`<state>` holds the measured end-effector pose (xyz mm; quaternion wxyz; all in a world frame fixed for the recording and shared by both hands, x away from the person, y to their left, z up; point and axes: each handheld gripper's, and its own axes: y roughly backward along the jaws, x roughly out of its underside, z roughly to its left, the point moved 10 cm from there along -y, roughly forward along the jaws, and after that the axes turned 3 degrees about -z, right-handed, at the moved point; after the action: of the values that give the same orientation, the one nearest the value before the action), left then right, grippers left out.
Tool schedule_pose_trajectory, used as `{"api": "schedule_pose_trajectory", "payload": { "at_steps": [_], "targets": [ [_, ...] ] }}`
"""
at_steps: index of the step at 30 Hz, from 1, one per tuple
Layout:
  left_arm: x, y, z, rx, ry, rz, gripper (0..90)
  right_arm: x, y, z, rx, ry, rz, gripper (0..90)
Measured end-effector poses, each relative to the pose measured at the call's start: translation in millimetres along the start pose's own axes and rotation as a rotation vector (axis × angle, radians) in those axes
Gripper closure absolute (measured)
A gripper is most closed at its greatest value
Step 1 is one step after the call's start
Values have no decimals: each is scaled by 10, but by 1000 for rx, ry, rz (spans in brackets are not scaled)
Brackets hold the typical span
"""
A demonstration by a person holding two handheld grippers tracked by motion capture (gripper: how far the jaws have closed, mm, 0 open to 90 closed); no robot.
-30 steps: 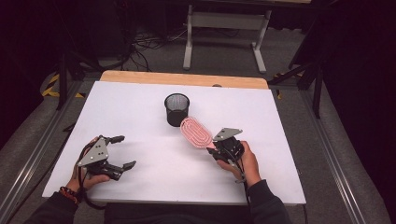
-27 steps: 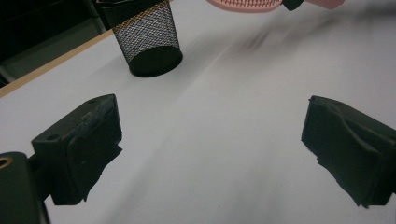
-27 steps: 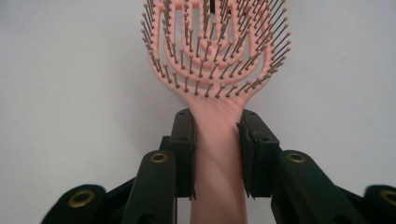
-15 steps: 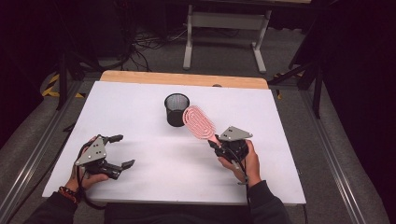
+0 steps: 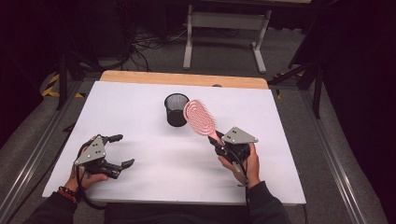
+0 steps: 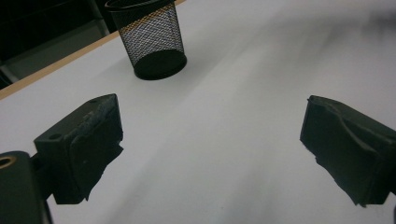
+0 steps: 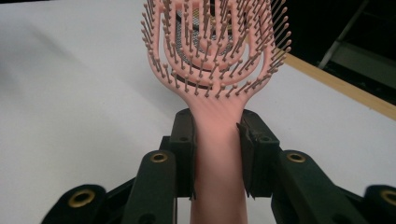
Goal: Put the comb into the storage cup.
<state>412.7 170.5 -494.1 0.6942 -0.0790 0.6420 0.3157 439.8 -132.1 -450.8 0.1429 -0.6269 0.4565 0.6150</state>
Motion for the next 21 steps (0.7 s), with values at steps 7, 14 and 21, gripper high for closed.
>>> {"api": "schedule_pose_trajectory", "payload": {
  "at_steps": [7,14,21],
  "targets": [
    [-65,-5,12,2,6,-8,56,-69,40,-23,34,6,-68,690],
    [-263,-58,-27,17,5,-45,84,-110,52,-23,55,12,-92,690],
    [-492,-144,-46,42,35,-99,91,-166,68,19,67,27,-123,691]
  ]
}}
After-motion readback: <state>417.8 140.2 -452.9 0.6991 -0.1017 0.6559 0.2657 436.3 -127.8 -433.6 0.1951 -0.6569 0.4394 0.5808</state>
